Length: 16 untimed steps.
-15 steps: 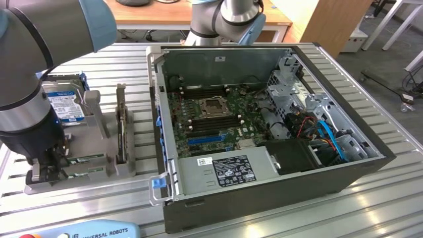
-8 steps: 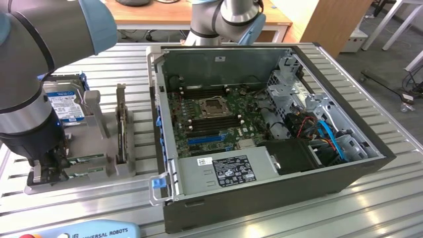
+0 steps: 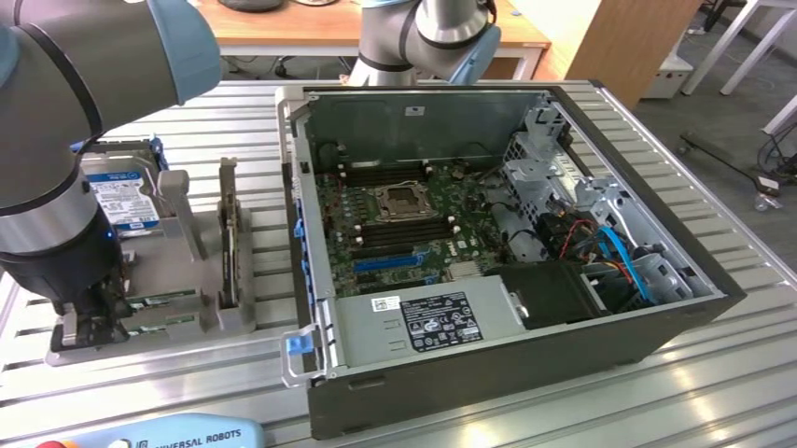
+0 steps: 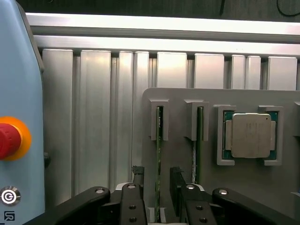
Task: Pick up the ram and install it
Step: 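Pick up the ram and move it above insertion slot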
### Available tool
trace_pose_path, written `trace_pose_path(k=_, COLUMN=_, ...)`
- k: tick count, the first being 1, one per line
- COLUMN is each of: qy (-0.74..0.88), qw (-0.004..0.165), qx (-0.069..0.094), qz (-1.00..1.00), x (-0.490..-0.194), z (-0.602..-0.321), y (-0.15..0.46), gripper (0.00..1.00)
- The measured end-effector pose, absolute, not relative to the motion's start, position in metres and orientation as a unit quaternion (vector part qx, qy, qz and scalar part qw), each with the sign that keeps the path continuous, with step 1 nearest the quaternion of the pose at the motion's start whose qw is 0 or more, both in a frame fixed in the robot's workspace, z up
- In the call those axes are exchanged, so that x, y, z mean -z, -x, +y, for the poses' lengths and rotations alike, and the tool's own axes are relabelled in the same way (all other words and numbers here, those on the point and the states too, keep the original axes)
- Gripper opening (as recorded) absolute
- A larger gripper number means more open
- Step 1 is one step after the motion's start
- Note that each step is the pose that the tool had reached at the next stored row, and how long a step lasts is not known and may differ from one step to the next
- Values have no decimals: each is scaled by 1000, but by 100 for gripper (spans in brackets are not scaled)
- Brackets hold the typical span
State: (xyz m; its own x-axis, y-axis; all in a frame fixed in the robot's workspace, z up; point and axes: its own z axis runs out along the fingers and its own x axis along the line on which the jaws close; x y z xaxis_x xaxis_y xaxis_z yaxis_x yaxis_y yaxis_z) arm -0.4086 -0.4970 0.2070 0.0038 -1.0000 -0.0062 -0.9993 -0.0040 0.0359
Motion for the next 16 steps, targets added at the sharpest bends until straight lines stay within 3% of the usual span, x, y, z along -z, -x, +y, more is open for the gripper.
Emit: trace_pose_path(k=16, qy=-710, qw=11, qx=15, qz=-704, x=-206, z=-497, y=388, gripper=36)
